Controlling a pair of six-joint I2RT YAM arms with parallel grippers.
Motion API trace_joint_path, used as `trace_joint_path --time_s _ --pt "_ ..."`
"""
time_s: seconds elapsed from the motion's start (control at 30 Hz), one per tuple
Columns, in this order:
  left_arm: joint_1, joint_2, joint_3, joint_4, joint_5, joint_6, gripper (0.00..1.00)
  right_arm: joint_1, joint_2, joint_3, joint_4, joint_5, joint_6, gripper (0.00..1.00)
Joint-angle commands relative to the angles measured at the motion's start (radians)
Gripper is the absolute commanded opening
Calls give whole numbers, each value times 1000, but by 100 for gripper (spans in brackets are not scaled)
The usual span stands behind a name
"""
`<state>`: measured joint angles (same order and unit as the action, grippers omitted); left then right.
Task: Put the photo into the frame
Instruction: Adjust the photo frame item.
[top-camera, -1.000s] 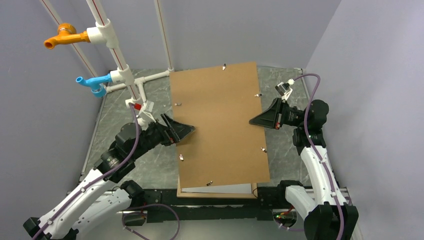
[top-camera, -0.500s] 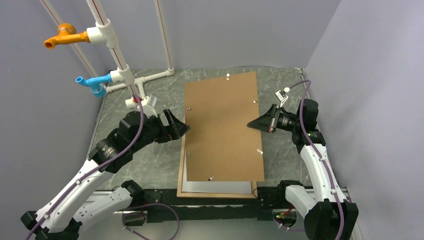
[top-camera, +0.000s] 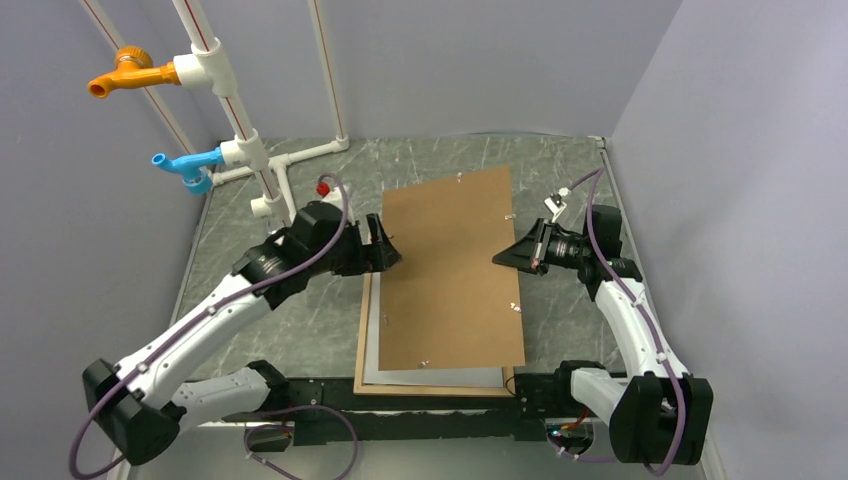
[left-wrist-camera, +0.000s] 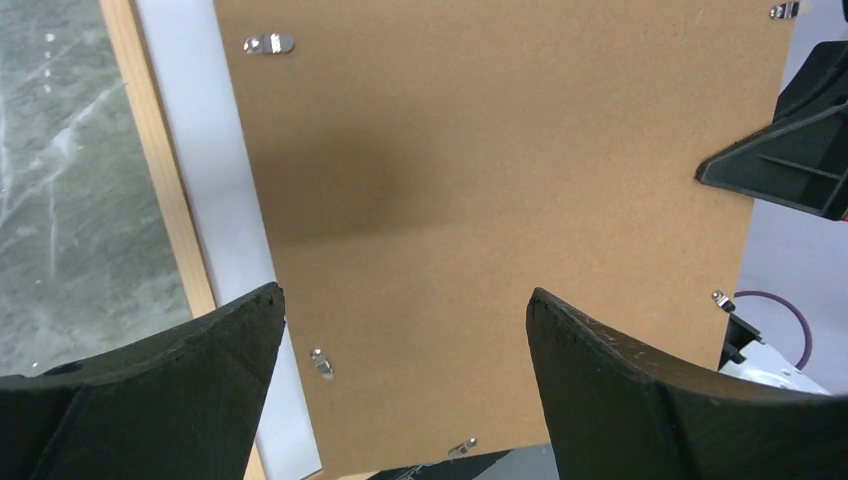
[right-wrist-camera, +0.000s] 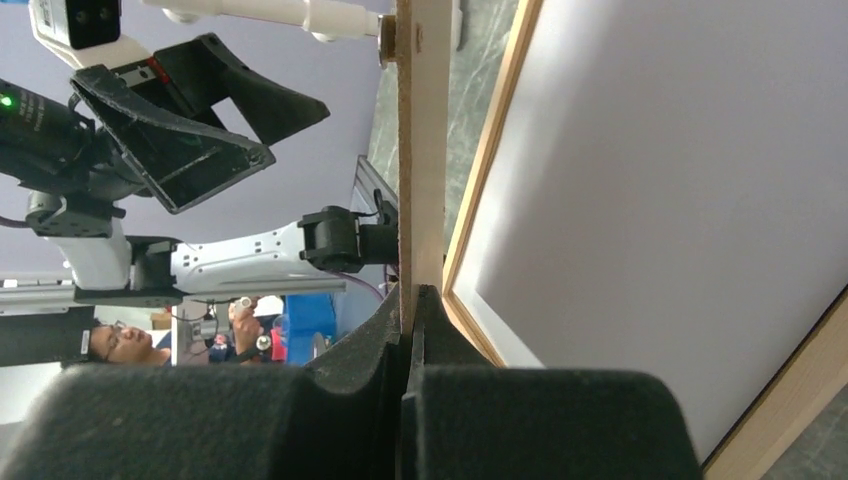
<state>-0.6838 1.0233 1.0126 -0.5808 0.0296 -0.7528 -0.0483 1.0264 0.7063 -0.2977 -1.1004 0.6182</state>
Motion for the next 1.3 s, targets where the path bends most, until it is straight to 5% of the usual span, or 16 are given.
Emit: trace_joint_path --time_s 0.0,0.77,1.27 --pt "-1 94 76 105 39 58 93 1 4 12 -6 -29 -35 0" --pt "30 818 776 212 131 179 87 0 -85 20 -65 -62 -67 0" --pt "32 973 882 339 300 140 85 2 -74 20 -78 -59 -74 0"
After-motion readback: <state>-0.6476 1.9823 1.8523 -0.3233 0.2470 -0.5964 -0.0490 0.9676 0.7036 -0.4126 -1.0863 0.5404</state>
